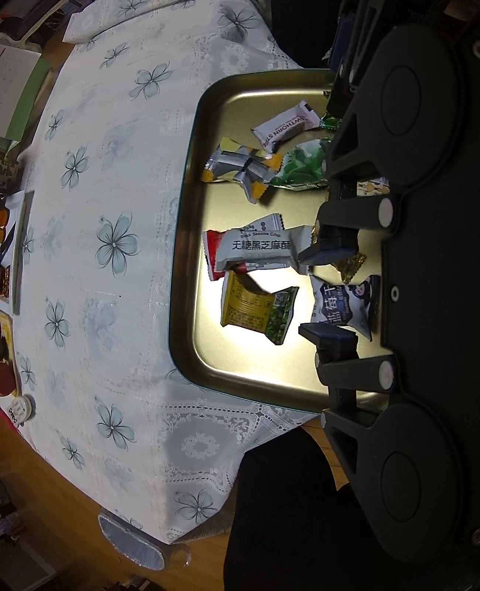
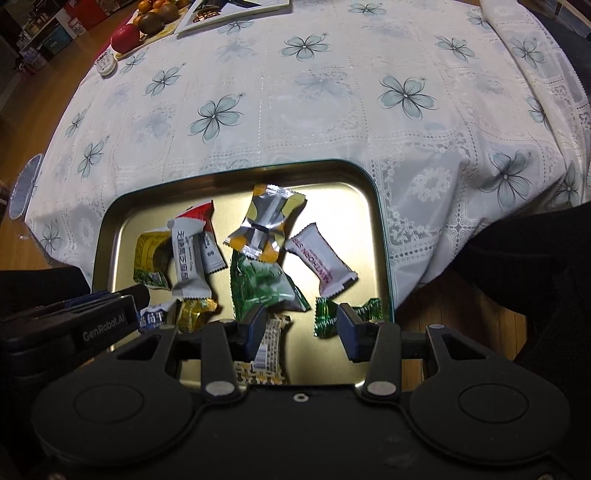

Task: Organize snacks
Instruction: 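Open both tools to drop the snacks onto the gold tray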

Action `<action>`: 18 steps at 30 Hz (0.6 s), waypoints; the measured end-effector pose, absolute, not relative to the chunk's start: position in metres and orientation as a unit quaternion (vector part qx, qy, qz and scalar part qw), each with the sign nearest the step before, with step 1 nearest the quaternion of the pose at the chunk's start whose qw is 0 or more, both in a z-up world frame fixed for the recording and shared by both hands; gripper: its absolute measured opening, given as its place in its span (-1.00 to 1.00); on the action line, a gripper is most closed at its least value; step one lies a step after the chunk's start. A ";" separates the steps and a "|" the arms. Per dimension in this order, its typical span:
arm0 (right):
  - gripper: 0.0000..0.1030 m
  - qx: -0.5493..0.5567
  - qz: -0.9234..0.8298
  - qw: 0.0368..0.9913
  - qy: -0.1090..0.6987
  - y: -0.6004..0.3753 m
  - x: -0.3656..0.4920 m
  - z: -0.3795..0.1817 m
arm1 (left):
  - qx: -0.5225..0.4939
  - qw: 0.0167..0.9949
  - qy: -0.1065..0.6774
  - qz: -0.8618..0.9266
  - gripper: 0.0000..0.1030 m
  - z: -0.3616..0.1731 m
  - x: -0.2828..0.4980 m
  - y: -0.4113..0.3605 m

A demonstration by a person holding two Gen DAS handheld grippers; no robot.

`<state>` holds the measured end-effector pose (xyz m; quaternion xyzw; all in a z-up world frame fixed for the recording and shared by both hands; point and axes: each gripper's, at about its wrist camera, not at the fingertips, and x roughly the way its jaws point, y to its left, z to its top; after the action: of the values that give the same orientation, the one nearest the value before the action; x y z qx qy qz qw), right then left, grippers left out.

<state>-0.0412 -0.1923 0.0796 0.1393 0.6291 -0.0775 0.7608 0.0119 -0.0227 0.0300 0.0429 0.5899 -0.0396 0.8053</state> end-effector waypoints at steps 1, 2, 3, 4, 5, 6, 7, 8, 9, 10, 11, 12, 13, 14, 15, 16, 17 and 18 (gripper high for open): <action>-0.12 0.137 -0.078 0.764 0.626 -0.191 -0.045 0.080 | 0.045 0.807 0.587 -0.040 -0.15 0.030 0.008 -0.023; -0.12 0.135 -0.079 0.767 0.623 -0.190 -0.050 0.081 | 0.046 0.809 0.584 -0.040 -0.15 0.031 0.004 -0.023; -0.12 0.134 -0.078 0.769 0.620 -0.189 -0.055 0.081 | 0.047 0.811 0.582 -0.040 -0.15 0.031 -0.001 -0.023; -0.12 0.134 -0.077 0.770 0.619 -0.189 -0.059 0.081 | 0.048 0.812 0.580 -0.041 -0.15 0.031 -0.005 -0.023; -0.12 0.135 -0.076 0.770 0.618 -0.189 -0.063 0.081 | 0.048 0.813 0.579 -0.044 -0.15 0.031 -0.009 -0.024; -0.12 0.136 -0.076 0.771 0.618 -0.188 -0.067 0.080 | 0.049 0.813 0.579 -0.047 -0.15 0.031 -0.012 -0.024; -0.12 0.135 -0.076 0.771 0.618 -0.188 -0.071 0.080 | 0.050 0.813 0.578 -0.048 -0.15 0.031 -0.016 -0.025; -0.12 0.133 -0.076 0.772 0.617 -0.187 -0.074 0.079 | 0.054 0.814 0.577 -0.050 -0.15 0.030 -0.020 -0.027; -0.12 0.130 -0.077 0.772 0.617 -0.186 -0.078 0.079 | 0.059 0.814 0.575 -0.051 -0.15 0.030 -0.023 -0.028; -0.13 0.128 -0.079 0.772 0.617 -0.185 -0.082 0.078 | 0.062 0.814 0.575 -0.053 -0.15 0.030 -0.026 -0.029; -0.12 0.128 -0.080 0.772 0.617 -0.185 -0.085 0.078 | 0.064 0.814 0.575 -0.056 -0.15 0.030 -0.030 -0.029; -0.12 0.128 -0.082 0.772 0.618 -0.185 -0.088 0.076 | 0.063 0.813 0.575 -0.059 -0.14 0.029 -0.032 -0.030; -0.12 0.129 -0.082 0.771 0.619 -0.185 -0.091 0.075 | 0.062 0.812 0.577 -0.061 -0.14 0.029 -0.034 -0.030; -0.12 0.130 -0.082 0.769 0.620 -0.186 -0.095 0.074 | 0.060 0.811 0.579 -0.062 -0.14 0.027 -0.036 -0.030; -0.12 0.131 -0.082 0.769 0.620 -0.186 -0.097 0.073 | 0.060 0.809 0.581 -0.063 -0.14 0.027 -0.037 -0.030; -0.13 0.132 -0.083 0.769 0.620 -0.186 -0.100 0.073 | 0.061 0.809 0.581 -0.064 -0.14 0.026 -0.040 -0.030; -0.13 0.132 -0.085 0.769 0.620 -0.186 -0.102 0.072 | 0.062 0.809 0.581 -0.064 -0.14 0.025 -0.042 -0.031; -0.12 0.132 -0.087 0.769 0.620 -0.186 -0.104 0.071 | 0.064 0.810 0.580 -0.064 -0.14 0.025 -0.044 -0.031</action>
<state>-0.1043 -0.1858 0.0712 0.1315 0.6199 -0.0868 0.7687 -0.0440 -0.0308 0.0251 0.0640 0.5801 -0.0641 0.8095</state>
